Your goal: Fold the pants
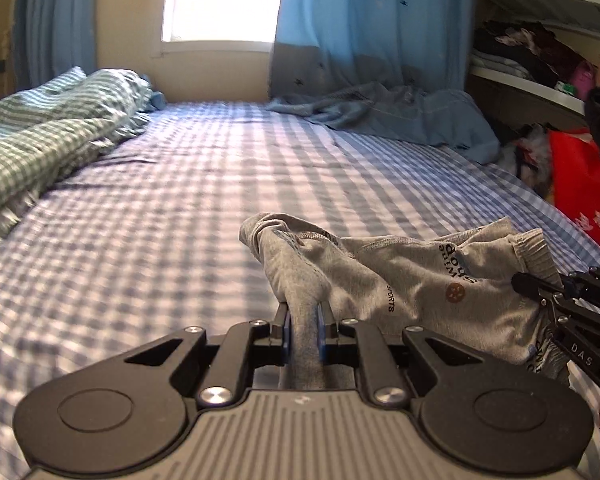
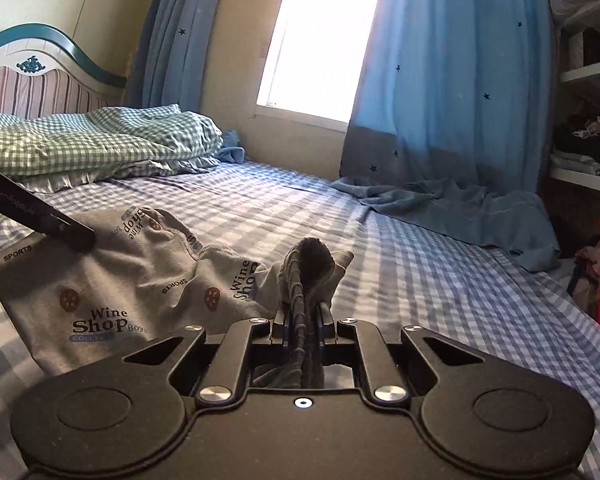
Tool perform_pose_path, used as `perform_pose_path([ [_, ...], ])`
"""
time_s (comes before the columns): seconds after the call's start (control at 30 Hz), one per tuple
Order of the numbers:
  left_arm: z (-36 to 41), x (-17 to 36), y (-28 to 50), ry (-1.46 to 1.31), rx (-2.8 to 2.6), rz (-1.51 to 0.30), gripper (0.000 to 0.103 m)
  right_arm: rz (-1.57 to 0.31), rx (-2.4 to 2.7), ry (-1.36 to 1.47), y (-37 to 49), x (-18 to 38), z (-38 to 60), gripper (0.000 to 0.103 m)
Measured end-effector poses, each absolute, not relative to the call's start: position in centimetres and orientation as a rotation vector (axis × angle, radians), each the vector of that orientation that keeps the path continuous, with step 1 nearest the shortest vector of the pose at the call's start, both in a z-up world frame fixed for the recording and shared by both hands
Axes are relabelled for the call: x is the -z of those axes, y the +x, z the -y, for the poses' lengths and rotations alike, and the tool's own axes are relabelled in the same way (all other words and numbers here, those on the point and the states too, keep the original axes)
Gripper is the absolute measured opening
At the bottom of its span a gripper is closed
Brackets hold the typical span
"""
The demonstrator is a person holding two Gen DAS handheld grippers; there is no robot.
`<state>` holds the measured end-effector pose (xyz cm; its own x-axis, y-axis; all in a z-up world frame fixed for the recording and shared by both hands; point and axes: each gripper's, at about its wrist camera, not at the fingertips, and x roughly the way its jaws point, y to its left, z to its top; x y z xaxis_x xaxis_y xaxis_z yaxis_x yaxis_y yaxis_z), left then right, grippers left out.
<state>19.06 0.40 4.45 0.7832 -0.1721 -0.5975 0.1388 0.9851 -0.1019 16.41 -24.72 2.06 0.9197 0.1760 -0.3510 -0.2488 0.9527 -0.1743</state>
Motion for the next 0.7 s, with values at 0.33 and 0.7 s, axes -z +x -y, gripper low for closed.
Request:
perform_pose_path([
  [0.33, -12.4, -5.1, 22.2, -0.082, -0.05, -0.649, 0.013, -0.337, -0.458, -0.251, 26.8, -2.5, 12.0, 0.012],
  [0.7, -19.9, -2.5, 22.7, -0.162, -0.139, -0.693, 0.013, -0.367, -0.552, -0.264, 30.4, -0.6, 4.6, 0.012],
])
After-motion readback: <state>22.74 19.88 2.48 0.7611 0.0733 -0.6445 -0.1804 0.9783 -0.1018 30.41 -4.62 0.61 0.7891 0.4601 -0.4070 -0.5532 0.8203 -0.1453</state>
